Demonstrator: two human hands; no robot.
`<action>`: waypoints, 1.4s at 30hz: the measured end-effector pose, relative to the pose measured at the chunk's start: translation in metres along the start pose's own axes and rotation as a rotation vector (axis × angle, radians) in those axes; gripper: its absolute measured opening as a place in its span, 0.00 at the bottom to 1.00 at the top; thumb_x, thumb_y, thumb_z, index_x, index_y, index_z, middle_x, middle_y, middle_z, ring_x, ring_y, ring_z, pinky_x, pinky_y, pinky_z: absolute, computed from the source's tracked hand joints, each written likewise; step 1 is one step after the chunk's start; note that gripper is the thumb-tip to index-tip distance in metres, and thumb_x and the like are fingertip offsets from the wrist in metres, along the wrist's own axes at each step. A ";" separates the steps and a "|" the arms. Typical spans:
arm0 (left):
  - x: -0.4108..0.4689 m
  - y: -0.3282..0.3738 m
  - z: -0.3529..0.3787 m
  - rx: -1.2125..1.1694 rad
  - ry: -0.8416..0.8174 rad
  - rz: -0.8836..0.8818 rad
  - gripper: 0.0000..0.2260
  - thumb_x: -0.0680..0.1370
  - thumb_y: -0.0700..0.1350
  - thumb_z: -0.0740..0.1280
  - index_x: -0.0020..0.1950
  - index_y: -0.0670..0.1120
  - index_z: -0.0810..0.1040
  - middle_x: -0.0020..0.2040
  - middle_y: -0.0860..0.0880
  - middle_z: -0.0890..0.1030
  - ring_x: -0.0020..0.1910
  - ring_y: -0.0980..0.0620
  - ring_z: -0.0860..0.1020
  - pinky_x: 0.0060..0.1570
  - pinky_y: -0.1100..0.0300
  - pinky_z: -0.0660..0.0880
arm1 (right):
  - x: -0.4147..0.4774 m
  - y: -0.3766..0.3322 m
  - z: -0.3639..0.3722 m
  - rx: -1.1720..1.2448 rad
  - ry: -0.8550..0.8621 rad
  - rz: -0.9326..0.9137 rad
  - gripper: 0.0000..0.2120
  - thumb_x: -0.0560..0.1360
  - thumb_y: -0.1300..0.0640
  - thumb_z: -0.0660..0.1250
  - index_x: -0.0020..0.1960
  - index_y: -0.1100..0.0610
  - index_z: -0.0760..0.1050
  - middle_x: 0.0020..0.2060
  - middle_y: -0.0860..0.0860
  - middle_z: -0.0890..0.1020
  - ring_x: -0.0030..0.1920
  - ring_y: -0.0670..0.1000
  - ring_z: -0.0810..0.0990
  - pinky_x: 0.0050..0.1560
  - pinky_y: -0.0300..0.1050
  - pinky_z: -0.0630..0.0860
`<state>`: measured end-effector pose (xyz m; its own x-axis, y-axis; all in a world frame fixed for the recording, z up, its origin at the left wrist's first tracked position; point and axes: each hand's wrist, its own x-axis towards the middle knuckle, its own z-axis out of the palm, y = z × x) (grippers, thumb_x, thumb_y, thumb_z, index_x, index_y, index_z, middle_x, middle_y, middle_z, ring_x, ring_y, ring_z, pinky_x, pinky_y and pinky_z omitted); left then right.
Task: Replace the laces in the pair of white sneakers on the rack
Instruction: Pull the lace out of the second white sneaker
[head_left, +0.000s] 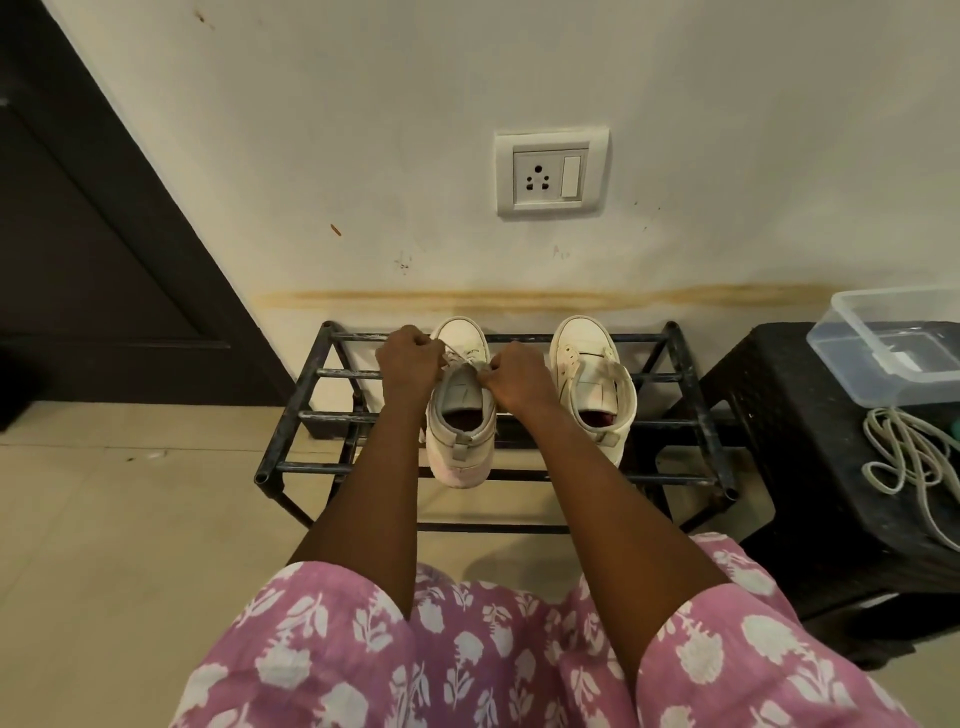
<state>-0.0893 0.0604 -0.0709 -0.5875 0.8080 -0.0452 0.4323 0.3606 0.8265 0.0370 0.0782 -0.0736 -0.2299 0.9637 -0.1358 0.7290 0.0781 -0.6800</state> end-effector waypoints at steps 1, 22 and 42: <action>0.002 -0.003 -0.001 -0.092 0.028 -0.089 0.06 0.73 0.38 0.66 0.38 0.36 0.77 0.39 0.38 0.81 0.41 0.42 0.79 0.47 0.54 0.75 | 0.000 0.000 0.000 0.007 -0.006 0.004 0.14 0.75 0.53 0.67 0.49 0.66 0.79 0.37 0.56 0.75 0.37 0.53 0.73 0.27 0.38 0.63; 0.004 -0.007 -0.011 0.241 -0.103 0.139 0.14 0.78 0.49 0.63 0.53 0.42 0.83 0.52 0.43 0.83 0.55 0.45 0.78 0.54 0.55 0.71 | 0.002 -0.005 0.004 0.015 0.004 0.011 0.13 0.72 0.56 0.70 0.51 0.65 0.79 0.46 0.60 0.82 0.43 0.57 0.81 0.39 0.42 0.71; -0.005 0.013 -0.013 0.353 -0.340 0.364 0.10 0.71 0.40 0.70 0.51 0.42 0.84 0.54 0.45 0.83 0.56 0.48 0.78 0.56 0.62 0.70 | 0.001 -0.007 0.003 -0.076 0.013 -0.009 0.13 0.74 0.57 0.67 0.53 0.65 0.78 0.47 0.61 0.82 0.47 0.59 0.81 0.42 0.46 0.75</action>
<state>-0.0901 0.0552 -0.0529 -0.1327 0.9910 -0.0192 0.7991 0.1185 0.5894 0.0300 0.0775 -0.0709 -0.2288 0.9660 -0.1205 0.7742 0.1055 -0.6241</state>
